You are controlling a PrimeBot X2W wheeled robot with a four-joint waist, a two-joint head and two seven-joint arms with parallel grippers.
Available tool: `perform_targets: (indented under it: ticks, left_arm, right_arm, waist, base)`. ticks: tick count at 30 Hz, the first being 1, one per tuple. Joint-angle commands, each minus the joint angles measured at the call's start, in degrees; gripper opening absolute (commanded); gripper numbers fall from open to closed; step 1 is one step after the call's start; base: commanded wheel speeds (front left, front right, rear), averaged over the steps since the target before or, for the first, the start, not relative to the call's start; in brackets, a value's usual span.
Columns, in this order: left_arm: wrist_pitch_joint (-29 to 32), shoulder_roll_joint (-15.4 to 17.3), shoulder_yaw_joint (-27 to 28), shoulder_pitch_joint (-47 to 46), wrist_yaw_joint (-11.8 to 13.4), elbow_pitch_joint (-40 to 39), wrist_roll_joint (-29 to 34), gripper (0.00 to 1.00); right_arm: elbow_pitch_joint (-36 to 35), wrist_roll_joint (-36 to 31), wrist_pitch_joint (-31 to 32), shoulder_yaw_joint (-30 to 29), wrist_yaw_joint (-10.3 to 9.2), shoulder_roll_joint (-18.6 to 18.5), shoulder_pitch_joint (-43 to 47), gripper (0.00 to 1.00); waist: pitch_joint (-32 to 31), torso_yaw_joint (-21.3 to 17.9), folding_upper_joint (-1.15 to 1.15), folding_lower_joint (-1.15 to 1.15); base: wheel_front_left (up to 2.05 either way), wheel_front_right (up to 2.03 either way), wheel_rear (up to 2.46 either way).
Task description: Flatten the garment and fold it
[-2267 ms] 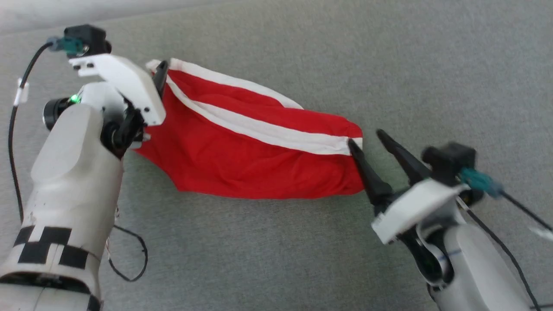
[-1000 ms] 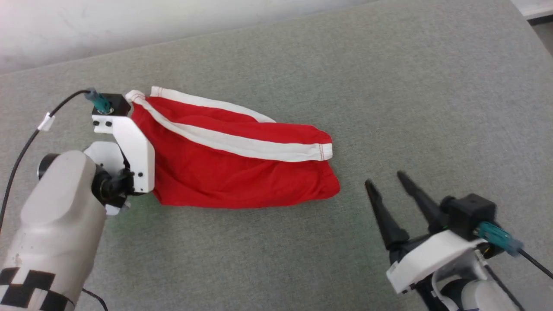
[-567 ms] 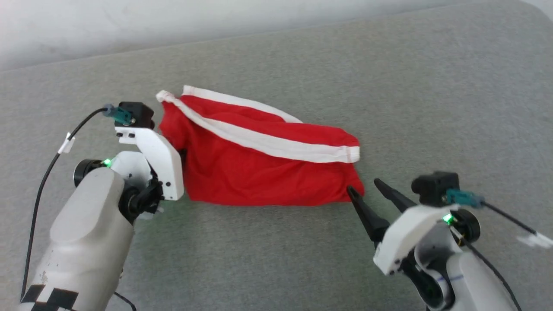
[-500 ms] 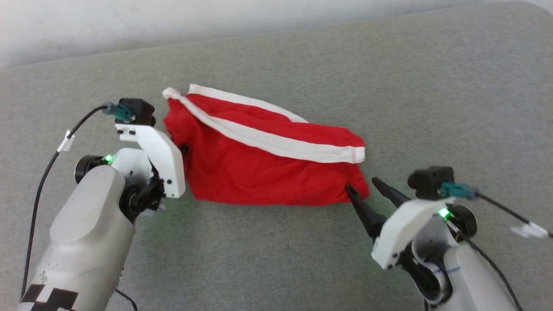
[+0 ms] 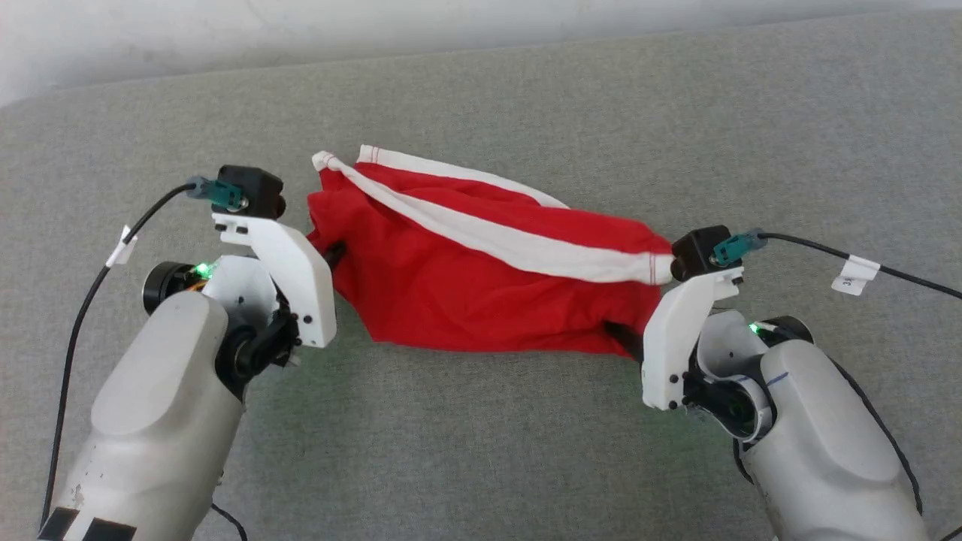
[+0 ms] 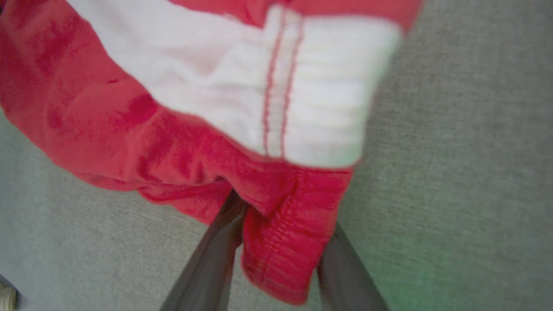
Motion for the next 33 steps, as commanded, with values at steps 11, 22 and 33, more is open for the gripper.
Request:
perform_targets:
  ticks: [11,22,33]
  left_arm:
    - [-5.4,0.9,0.7,9.8,3.4,-7.7,-0.1,0.0]
    - [-8.9,0.4,3.6,35.7,13.0,-22.1,-4.7,0.0]
    - [-13.8,-3.9,3.4,40.5,14.5,-19.5,-5.8,1.0]
  right_arm:
    - [-6.5,4.4,-0.7,2.4,-0.03,-4.7,4.7,0.0]
    - [-15.0,5.7,-0.5,1.9,-0.03,-8.5,18.6,0.0]
    - [-16.3,1.6,-8.2,-1.2,-0.03,-6.6,26.5,1.0]
  waist:
    - [-5.7,1.8,0.0,0.01]
    - [-12.0,3.0,0.0,0.01]
    - [-12.1,3.1,0.0,0.01]
  base:
    - [0.0,0.0,0.0]
    - [0.0,0.0,0.0]
    - [0.0,0.0,0.0]
